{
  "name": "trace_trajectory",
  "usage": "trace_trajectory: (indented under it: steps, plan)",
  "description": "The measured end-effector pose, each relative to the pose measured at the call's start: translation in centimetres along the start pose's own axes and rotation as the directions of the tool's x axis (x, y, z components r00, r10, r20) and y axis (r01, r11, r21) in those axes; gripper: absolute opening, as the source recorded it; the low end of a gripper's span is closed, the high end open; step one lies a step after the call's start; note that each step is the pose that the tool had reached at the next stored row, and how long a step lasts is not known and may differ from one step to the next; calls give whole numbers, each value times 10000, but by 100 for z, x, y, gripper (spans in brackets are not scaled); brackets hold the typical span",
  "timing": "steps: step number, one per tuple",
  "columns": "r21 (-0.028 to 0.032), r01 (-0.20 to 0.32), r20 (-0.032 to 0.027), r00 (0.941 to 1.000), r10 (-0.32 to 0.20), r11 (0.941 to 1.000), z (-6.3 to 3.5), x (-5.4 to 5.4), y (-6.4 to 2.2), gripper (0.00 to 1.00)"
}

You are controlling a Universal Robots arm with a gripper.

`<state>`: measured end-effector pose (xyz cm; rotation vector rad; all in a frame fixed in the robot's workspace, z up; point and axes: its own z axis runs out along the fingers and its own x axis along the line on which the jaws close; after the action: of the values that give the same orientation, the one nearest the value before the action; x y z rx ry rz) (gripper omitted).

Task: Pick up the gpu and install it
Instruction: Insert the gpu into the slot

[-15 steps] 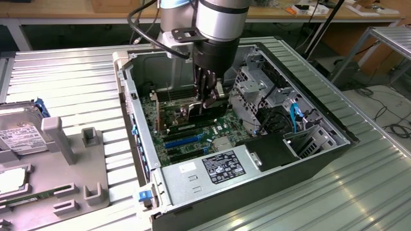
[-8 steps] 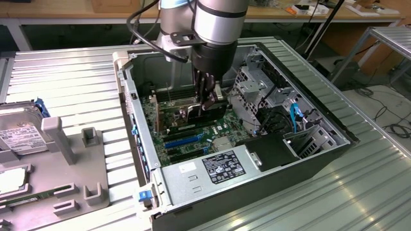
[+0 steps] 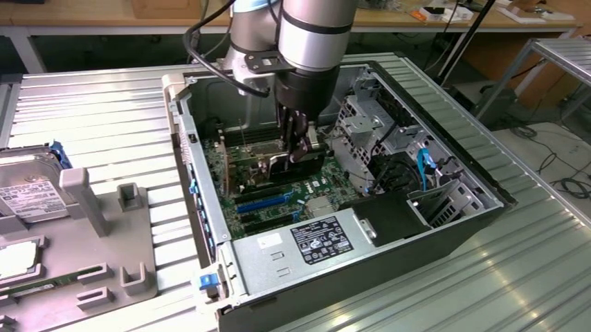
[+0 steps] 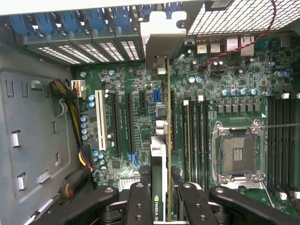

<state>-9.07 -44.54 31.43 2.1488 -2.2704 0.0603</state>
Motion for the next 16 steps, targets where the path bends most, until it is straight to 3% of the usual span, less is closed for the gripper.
trace_trajectory:
  steps: [9, 16]
  plan:
    - [1, 1, 2, 10000, -1, 10000, 25, 8, 0, 27]
    - [17, 1, 2, 10000, -1, 10000, 129, 15, 8, 27]
